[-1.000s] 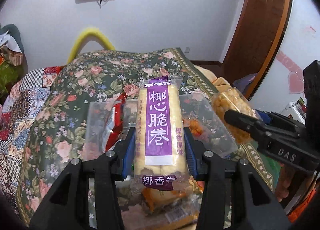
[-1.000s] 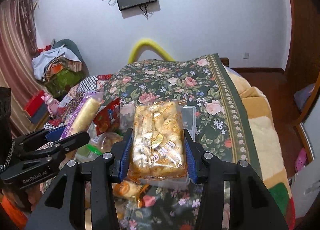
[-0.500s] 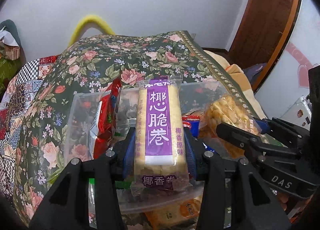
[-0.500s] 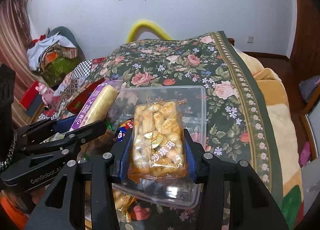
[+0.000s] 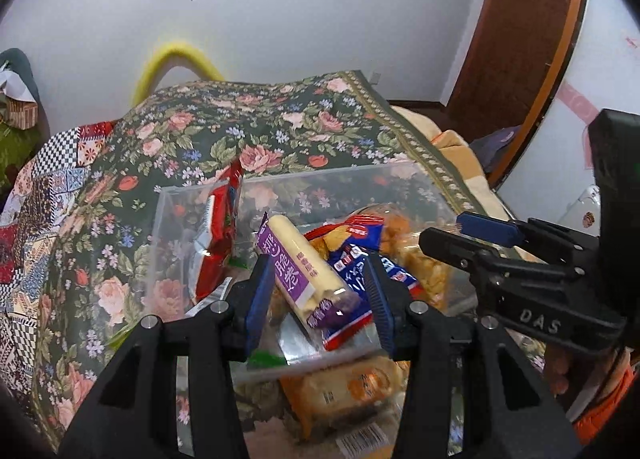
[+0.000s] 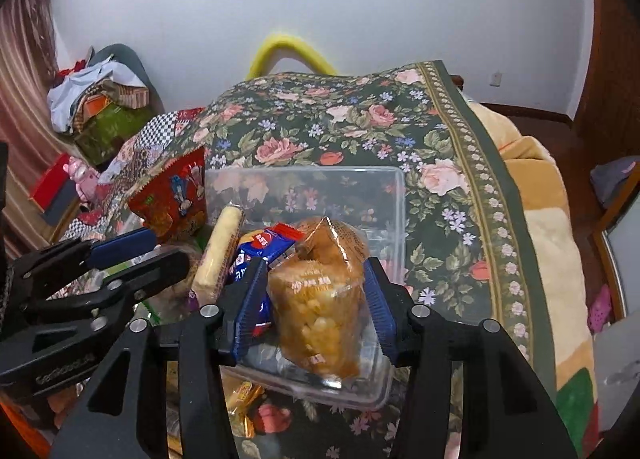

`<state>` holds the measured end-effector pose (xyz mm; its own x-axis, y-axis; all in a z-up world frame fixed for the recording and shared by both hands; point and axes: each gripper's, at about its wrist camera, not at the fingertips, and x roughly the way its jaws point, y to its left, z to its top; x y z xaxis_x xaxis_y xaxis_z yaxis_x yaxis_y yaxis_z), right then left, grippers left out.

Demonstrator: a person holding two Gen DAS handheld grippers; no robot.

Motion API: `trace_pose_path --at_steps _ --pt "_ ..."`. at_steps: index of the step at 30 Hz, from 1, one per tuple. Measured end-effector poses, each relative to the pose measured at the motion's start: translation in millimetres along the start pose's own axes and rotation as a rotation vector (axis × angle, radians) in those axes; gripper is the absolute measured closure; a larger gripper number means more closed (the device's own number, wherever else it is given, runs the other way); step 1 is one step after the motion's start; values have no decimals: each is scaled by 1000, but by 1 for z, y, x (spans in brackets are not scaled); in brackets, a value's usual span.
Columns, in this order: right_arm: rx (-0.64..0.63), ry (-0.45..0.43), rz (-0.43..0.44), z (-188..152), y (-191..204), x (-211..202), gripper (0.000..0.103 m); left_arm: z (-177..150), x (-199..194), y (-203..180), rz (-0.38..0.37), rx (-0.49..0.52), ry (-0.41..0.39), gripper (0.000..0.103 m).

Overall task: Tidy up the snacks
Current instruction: 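Lower the coconut roll and biscuit pack into the clear box, open both grippers, then grasp the green-wrapped pack with the left gripper while the right grasps the white-yellow chip bag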

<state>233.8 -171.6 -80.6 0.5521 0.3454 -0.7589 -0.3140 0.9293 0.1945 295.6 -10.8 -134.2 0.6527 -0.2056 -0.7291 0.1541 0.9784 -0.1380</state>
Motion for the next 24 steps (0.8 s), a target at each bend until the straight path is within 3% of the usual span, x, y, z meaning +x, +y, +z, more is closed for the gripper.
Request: trace_pose_path --at_steps 6,12,24 --pt "-20 -22 23 -4 10 -27 55 -8 -40 0 8 17 -38 52" --pt "-56 -41 50 -20 29 -56 44 -27 -79 6 26 25 -57 46" --pt "-76 33 105 -84 63 -83 32 -101 -121 19 43 17 6 41"
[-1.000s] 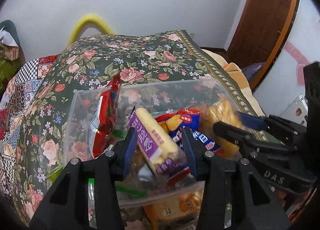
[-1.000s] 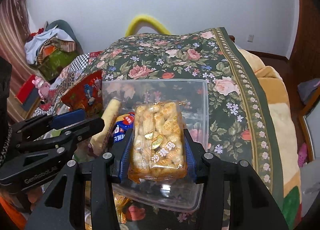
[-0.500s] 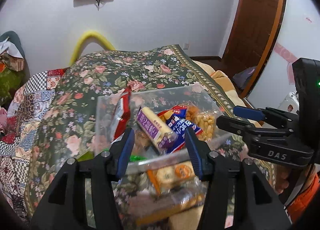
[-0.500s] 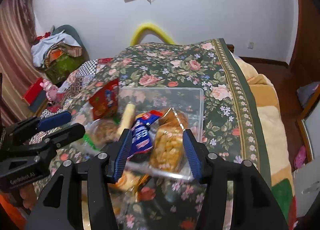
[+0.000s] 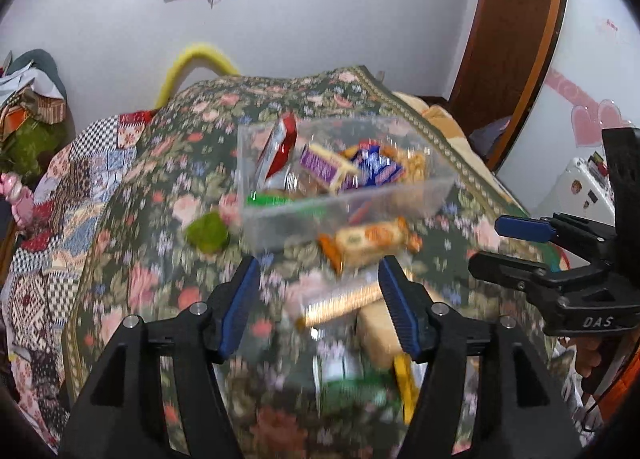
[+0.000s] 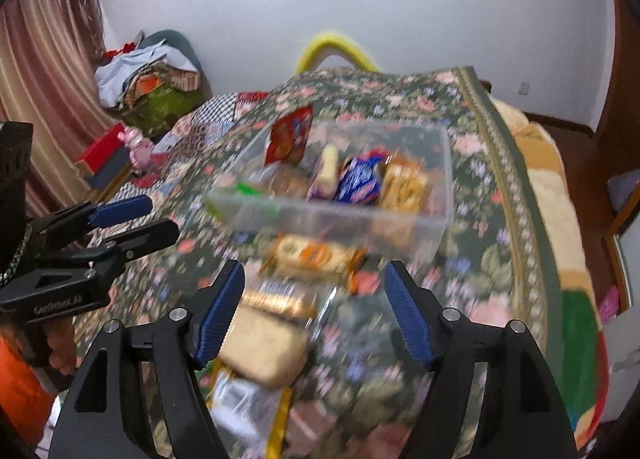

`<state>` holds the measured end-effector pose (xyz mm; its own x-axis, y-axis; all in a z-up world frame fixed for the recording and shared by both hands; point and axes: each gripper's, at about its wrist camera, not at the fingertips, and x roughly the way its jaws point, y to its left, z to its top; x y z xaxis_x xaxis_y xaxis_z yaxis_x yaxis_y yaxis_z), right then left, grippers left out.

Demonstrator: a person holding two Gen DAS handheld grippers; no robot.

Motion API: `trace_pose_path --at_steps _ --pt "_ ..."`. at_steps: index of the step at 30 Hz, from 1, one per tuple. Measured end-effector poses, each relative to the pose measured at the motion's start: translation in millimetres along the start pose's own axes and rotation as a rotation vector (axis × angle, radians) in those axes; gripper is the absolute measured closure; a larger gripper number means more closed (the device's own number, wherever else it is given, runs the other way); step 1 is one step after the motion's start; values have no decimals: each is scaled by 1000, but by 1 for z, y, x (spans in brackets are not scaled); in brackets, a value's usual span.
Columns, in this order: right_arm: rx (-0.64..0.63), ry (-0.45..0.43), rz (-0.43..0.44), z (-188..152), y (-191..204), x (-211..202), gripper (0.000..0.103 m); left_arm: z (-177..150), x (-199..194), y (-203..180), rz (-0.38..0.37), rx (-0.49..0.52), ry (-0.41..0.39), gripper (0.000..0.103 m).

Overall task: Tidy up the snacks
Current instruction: 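Grasp the green-wrapped pack with the left gripper while the right grasps the white-yellow chip bag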

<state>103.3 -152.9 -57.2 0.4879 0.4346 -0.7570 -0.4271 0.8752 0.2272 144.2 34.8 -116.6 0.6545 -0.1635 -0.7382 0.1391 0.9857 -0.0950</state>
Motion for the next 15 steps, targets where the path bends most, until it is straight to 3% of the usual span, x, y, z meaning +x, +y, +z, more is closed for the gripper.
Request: trace_pose_path --at_steps 7,15 --pt "-9 55 -1 -39 22 5 32 -49 -2 5 -1 -8 83 40" --pt "-7 155 12 -71 36 30 29 -81 7 10 -36 -67 146 40"
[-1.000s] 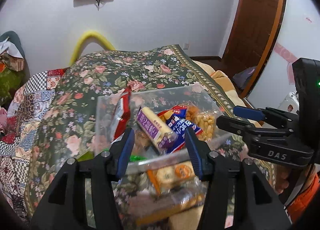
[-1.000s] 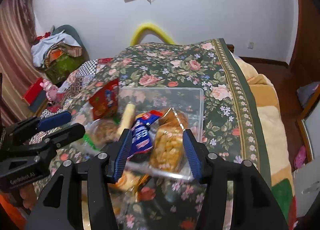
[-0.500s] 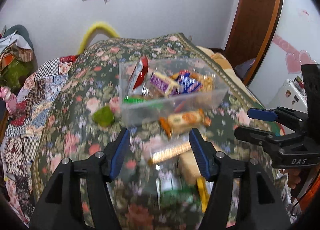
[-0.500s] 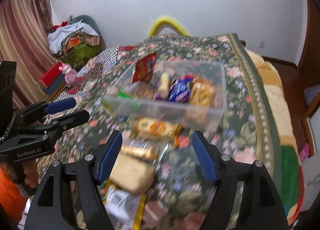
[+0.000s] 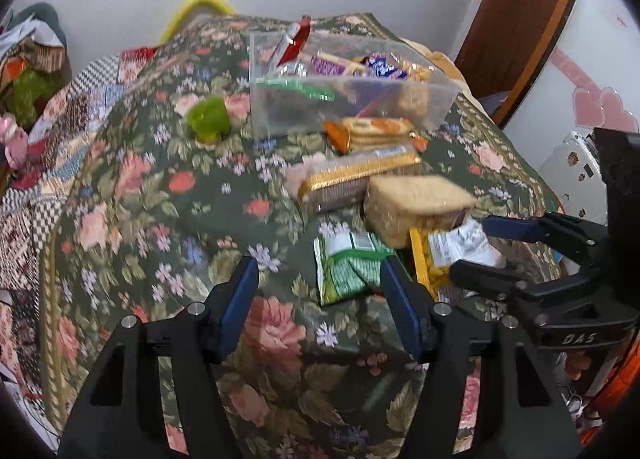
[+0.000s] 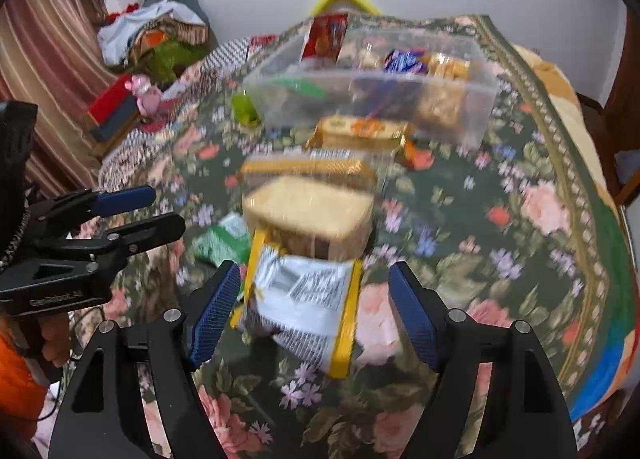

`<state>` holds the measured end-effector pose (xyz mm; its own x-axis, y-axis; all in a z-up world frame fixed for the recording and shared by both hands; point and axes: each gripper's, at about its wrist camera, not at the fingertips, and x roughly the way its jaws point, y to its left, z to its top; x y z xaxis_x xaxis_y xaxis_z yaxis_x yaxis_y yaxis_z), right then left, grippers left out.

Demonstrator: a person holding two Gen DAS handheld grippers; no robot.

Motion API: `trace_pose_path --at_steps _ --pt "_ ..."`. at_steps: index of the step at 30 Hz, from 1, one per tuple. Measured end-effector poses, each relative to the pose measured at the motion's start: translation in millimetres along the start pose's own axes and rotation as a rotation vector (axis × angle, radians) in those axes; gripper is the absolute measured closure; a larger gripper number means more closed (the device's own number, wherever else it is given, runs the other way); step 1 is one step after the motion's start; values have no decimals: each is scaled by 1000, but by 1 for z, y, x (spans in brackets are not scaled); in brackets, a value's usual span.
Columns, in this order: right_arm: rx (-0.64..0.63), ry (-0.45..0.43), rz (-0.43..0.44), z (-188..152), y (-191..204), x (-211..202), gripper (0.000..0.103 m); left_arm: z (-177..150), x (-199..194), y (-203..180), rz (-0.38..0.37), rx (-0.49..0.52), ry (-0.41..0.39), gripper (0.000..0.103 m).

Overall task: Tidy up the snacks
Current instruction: 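Grasp the green-wrapped pack with the left gripper while the right grasps the white-yellow chip bag, then carry the green pack and chip bag into the clear box and open both grippers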

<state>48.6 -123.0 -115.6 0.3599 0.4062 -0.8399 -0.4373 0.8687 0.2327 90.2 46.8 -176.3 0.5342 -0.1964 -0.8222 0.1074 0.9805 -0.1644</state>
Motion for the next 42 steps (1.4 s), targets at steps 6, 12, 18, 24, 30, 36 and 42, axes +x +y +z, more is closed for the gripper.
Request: trace_pose_path --at_steps 6,12,18,24,30,36,42 --pt "-22 16 -10 -6 4 11 29 -2 11 -7 -30 -12 27 39" --pt "-30 5 22 -8 0 5 49 1 28 -19 -37 17 60 38" --pt "-16 -16 -1 -14 -8 -2 55 1 51 -23 -62 3 113 36" --pt "13 -32 -33 -17 -22 -15 56 3 60 -26 -53 4 87 35" --pt "41 -56 -53 -17 -32 -26 56 2 57 -16 -61 -23 69 50" --pt "53 -92 -68 -11 -40 -37 56 -2 41 -6 -32 -44 47 52" --pt "39 -112 -84 2 -44 -42 56 8 16 5 -11 -63 -22 52"
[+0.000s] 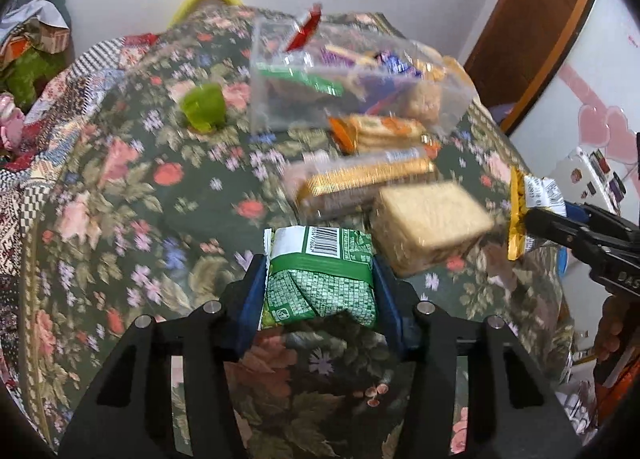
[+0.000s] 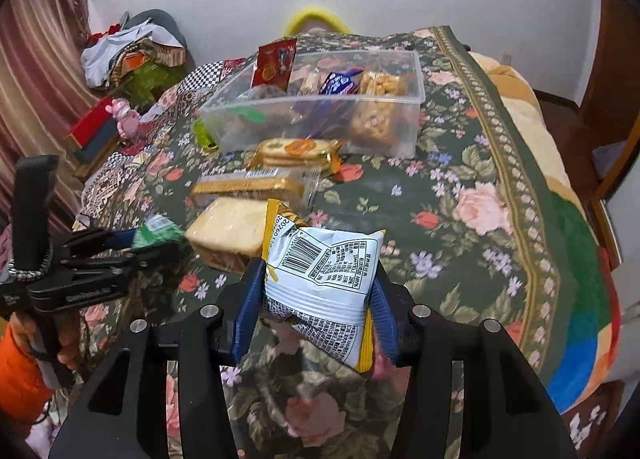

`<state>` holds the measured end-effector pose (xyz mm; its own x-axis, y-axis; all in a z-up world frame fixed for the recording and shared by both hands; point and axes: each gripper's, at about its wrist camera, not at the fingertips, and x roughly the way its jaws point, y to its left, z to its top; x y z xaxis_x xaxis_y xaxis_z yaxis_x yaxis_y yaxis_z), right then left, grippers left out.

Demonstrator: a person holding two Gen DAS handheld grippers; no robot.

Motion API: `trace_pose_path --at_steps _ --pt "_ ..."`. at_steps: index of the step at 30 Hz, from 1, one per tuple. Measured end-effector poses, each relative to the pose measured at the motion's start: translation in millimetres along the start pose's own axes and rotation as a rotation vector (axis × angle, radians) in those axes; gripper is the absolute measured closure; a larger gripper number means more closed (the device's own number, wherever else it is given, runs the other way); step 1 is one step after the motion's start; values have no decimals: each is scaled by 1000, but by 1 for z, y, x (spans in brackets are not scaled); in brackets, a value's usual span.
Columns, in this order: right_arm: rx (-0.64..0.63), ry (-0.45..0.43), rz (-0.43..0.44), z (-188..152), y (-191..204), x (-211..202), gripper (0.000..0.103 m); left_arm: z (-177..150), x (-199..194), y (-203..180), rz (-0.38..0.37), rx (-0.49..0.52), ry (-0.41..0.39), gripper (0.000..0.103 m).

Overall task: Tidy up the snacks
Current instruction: 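Carry the green pack and chip bag into the clear box and open both grippers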

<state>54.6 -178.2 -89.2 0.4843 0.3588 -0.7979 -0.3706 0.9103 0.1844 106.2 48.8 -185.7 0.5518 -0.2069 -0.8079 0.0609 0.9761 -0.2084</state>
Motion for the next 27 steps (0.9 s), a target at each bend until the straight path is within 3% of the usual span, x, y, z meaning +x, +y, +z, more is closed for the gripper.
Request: trace_pose_path --at_steps 17,27 --pt "-24 -136 -34 66 -9 -7 56 83 -24 -13 -7 35 -175 52" --pt "0 -164 -37 98 -23 9 56 128 13 -17 -35 40 -153 52"
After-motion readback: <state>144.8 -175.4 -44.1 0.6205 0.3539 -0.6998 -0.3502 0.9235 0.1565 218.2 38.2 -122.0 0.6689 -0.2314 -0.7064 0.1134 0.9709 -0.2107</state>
